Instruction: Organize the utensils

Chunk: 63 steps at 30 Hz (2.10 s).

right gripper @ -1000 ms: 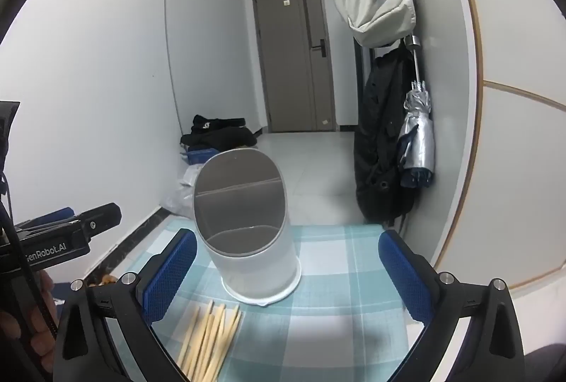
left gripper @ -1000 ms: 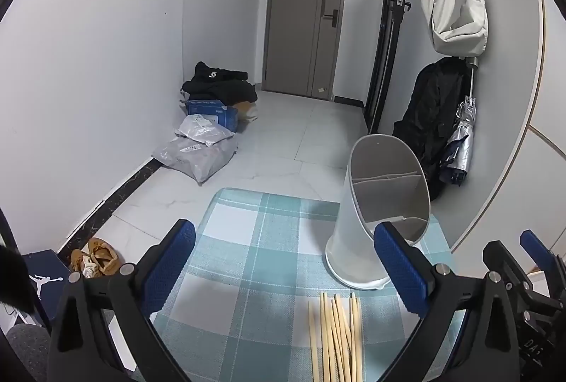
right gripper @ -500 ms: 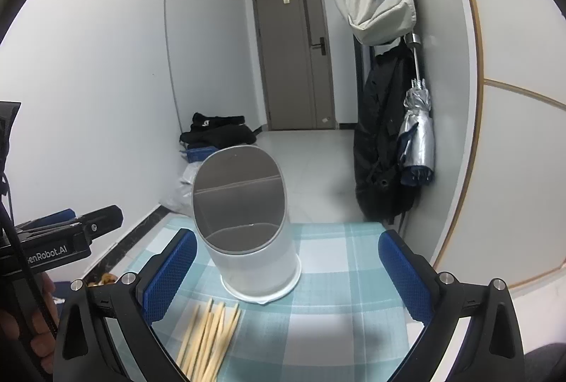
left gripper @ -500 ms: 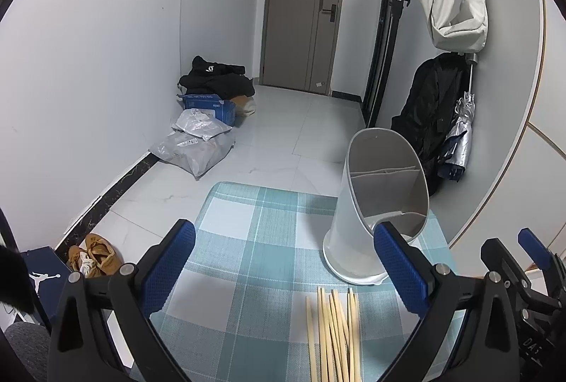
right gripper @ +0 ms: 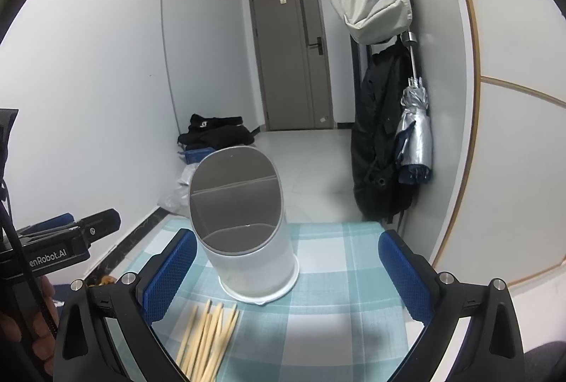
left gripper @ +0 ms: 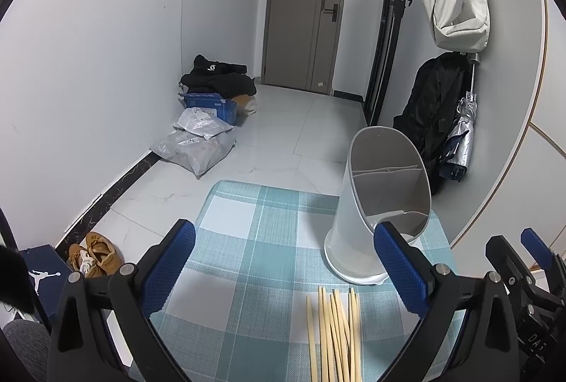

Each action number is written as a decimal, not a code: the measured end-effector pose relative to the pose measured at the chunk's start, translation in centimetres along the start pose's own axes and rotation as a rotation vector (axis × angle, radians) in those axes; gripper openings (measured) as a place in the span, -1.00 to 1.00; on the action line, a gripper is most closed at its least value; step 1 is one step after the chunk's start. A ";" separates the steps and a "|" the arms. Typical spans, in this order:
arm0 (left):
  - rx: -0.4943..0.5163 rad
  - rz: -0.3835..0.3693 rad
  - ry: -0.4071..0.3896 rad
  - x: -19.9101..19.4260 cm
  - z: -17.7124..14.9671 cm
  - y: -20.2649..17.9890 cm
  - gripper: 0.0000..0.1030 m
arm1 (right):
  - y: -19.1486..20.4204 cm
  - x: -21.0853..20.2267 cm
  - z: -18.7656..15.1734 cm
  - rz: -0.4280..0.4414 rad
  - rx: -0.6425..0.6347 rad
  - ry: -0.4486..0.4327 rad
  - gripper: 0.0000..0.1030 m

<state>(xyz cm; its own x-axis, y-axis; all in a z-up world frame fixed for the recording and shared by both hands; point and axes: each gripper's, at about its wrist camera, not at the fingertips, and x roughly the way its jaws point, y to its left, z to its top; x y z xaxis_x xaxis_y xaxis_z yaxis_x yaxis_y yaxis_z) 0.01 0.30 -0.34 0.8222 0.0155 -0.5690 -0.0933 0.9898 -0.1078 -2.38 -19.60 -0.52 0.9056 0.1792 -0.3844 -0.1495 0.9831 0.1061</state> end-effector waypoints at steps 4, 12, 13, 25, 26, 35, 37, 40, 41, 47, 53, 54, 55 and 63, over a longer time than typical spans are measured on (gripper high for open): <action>0.002 0.007 -0.003 -0.1 0.0 0.0 0.93 | -0.1 0.1 0.0 -0.002 0.002 -0.002 1.00; 0.003 0.010 0.000 -0.1 -0.1 -0.1 0.93 | -0.2 0.1 0.0 -0.003 0.005 0.000 1.00; 0.002 0.009 0.000 -0.1 -0.1 -0.1 0.93 | -0.2 0.1 0.1 -0.004 0.005 0.000 1.00; -0.009 0.010 -0.004 0.0 0.0 0.2 0.93 | -0.2 0.0 0.1 -0.005 0.004 -0.004 1.00; -0.008 0.009 -0.005 0.0 0.1 0.2 0.93 | -0.3 0.0 0.1 -0.005 0.005 -0.005 1.00; 0.005 0.013 0.000 0.0 0.0 0.1 0.93 | -0.3 0.1 0.1 -0.008 0.005 -0.001 1.00; 0.006 0.014 0.002 0.1 0.0 0.1 0.93 | -0.2 0.2 0.0 -0.002 0.001 0.003 1.00; 0.018 0.047 0.011 0.5 -0.1 0.1 0.93 | 0.1 0.8 -0.3 0.011 -0.002 0.036 1.00; 0.030 0.066 0.025 0.8 -0.3 0.1 0.93 | 0.2 1.1 -0.4 0.017 -0.001 0.053 1.00; 0.001 0.117 0.103 2.6 -0.8 1.5 0.93 | 1.1 5.2 -2.3 0.044 -0.020 0.265 0.79; -0.041 0.158 0.151 3.8 -0.6 2.9 0.93 | 2.2 9.8 -5.0 0.086 -0.034 0.497 0.36; -0.049 0.165 0.163 4.1 -0.5 3.2 0.93 | 2.6 10.5 -5.4 0.084 -0.054 0.523 0.29; -0.054 0.172 0.175 4.4 -0.5 3.4 0.93 | 2.9 10.8 -5.7 0.082 -0.069 0.537 0.14; -0.129 0.182 0.250 5.5 -0.9 5.2 0.93 | 2.9 13.9 -8.0 0.086 -0.088 0.660 -0.19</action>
<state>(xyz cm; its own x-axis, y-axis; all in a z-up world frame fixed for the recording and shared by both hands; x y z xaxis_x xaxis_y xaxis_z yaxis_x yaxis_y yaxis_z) 3.50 5.37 -4.76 0.6241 0.1392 -0.7689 -0.3093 0.9476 -0.0796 6.60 -13.92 -12.93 0.4606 0.2152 -0.8611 -0.2674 0.9587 0.0965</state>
